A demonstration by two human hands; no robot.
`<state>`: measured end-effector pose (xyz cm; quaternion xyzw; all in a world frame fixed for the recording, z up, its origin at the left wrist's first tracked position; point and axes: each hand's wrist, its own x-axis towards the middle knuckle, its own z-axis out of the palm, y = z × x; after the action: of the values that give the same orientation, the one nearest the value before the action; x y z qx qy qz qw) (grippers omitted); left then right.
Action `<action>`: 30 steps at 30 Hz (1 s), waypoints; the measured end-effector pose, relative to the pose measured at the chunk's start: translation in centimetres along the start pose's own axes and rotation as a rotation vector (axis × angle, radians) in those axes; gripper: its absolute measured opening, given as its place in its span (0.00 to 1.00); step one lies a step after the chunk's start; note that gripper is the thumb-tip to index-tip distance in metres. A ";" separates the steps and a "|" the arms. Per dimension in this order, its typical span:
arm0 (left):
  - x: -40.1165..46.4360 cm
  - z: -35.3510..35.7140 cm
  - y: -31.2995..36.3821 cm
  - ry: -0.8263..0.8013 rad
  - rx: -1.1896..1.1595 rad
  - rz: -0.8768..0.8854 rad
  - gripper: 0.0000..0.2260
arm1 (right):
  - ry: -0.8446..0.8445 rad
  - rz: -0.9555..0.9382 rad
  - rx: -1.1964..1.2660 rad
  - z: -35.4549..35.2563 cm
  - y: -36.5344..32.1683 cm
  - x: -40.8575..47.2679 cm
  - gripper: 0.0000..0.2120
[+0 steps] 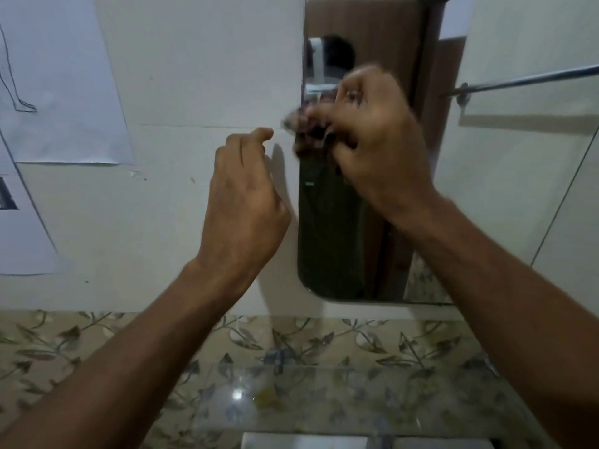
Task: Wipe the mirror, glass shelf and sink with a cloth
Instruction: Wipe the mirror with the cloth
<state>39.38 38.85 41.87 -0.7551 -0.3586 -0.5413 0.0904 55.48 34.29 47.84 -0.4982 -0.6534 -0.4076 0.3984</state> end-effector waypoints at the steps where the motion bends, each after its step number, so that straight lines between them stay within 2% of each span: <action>1: 0.1 -0.1 0.0 0.006 0.003 -0.003 0.23 | 0.060 0.027 -0.005 -0.2 0.2 0.9 0.14; 4: 0.1 -0.4 0.0 0.022 -0.015 0.024 0.22 | 0.106 0.050 -0.006 0.0 0.4 1.1 0.14; 7: -0.3 -0.6 0.0 0.005 -0.056 0.030 0.24 | -0.019 -0.054 -0.023 1.5 -0.4 -3.2 0.14; 10: -1.0 -0.3 -0.1 -0.030 -0.060 0.040 0.31 | -0.137 -0.173 -0.031 3.4 -1.2 -9.8 0.11; 13: -1.5 0.2 -0.3 -0.037 -0.029 0.017 0.25 | -0.226 -0.282 -0.032 4.5 -0.9 -15.4 0.08; 16: -2.0 0.5 0.0 -0.061 -0.030 0.021 0.26 | -0.258 -0.350 -0.022 4.5 -0.1 -16.9 0.08; 18: -2.2 0.6 0.4 -0.087 -0.057 0.012 0.26 | -0.223 -0.316 -0.024 4.2 0.1 -15.5 0.09; 21: -2.2 0.7 1.2 -0.108 -0.108 0.002 0.32 | -0.070 -0.173 -0.031 3.8 0.4 -11.3 0.12; 24: -2.0 0.9 1.4 -0.080 -0.117 0.015 0.27 | 0.019 -0.086 -0.013 3.9 0.3 -9.5 0.12; 27: -2.1 1.0 1.5 -0.046 -0.121 0.024 0.23 | -0.060 -0.181 -0.001 5.3 -0.6 -13.9 0.09; 30: -2.6 1.2 1.8 -0.065 -0.085 0.048 0.25 | -0.206 -0.261 0.016 5.9 -0.7 -20.2 0.10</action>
<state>41.02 37.03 39.55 -0.7839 -0.3200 -0.5287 0.0593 57.94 33.05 26.93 -0.4450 -0.7532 -0.3975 0.2770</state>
